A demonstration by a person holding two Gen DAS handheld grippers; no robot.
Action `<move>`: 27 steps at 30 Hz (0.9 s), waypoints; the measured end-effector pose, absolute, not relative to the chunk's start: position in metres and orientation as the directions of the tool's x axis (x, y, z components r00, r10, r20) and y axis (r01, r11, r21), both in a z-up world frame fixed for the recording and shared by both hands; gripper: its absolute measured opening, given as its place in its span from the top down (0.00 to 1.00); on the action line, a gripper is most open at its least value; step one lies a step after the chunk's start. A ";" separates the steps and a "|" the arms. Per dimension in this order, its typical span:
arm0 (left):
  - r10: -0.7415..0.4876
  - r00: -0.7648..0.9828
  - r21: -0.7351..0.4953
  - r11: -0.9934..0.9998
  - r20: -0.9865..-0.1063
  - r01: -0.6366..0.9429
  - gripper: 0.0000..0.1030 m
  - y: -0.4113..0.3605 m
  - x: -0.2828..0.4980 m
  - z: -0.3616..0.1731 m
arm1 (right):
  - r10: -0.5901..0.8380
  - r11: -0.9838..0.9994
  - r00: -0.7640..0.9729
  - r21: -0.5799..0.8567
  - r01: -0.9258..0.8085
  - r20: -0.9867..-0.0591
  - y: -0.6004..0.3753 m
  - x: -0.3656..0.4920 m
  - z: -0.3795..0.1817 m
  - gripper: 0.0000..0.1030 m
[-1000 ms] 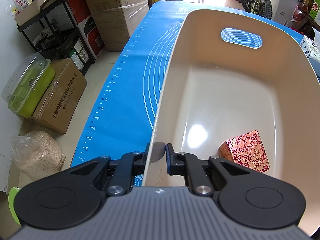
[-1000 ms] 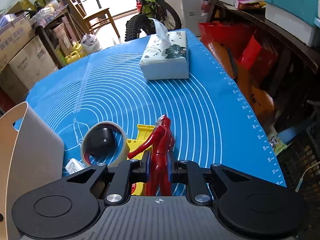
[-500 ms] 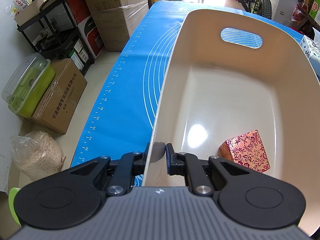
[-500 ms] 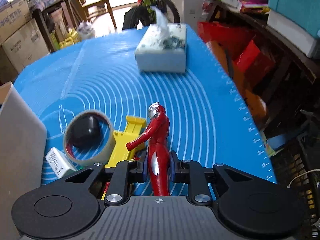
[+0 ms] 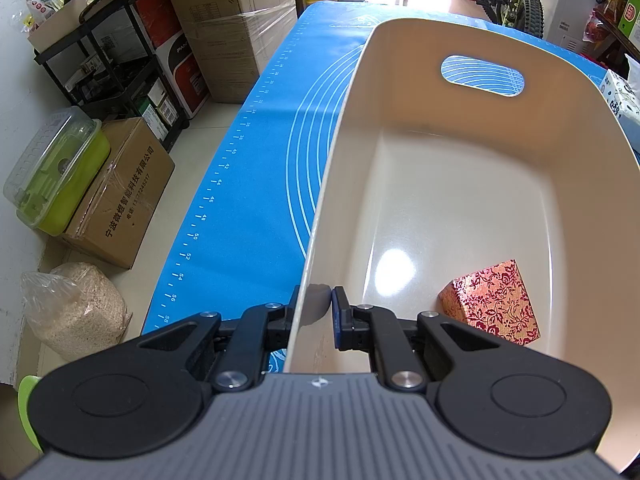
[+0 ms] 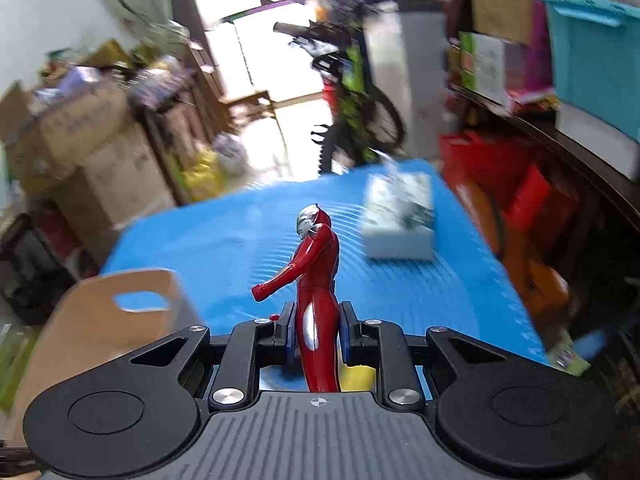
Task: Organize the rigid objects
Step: 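Carry the red figure with the right tool and release it into the basket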
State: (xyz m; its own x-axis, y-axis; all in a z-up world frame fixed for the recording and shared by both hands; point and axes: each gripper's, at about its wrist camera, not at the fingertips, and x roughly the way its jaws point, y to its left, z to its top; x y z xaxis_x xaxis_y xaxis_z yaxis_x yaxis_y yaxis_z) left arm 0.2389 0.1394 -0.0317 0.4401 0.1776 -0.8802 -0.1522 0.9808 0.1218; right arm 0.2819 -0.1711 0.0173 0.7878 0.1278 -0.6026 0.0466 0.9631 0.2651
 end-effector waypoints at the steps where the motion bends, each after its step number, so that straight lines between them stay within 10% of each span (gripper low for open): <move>1: 0.178 0.440 0.122 0.981 -0.880 -0.151 0.85 0.140 0.239 -0.032 | 0.146 0.961 0.793 0.275 0.027 -0.592 -0.164 0.281 0.021 0.71; 10: 0.178 0.440 0.123 0.981 -0.880 -0.151 0.86 0.139 0.239 -0.032 | 0.338 0.932 0.756 0.311 -0.186 -0.560 -0.088 0.277 0.038 0.71; 27: 0.179 0.442 0.124 0.981 -0.879 -0.149 0.86 0.139 0.240 -0.030 | 0.371 0.904 0.485 0.189 -0.384 -0.792 0.007 0.273 -0.032 0.70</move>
State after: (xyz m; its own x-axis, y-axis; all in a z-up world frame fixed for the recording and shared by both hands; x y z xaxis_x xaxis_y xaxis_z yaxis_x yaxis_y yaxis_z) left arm 0.2405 0.1387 -0.0303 0.4421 0.1786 -0.8790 -0.1493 0.9810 0.1242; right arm 0.2732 0.0067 -0.0320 0.4846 0.3713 -0.7920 -0.3841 0.9038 0.1887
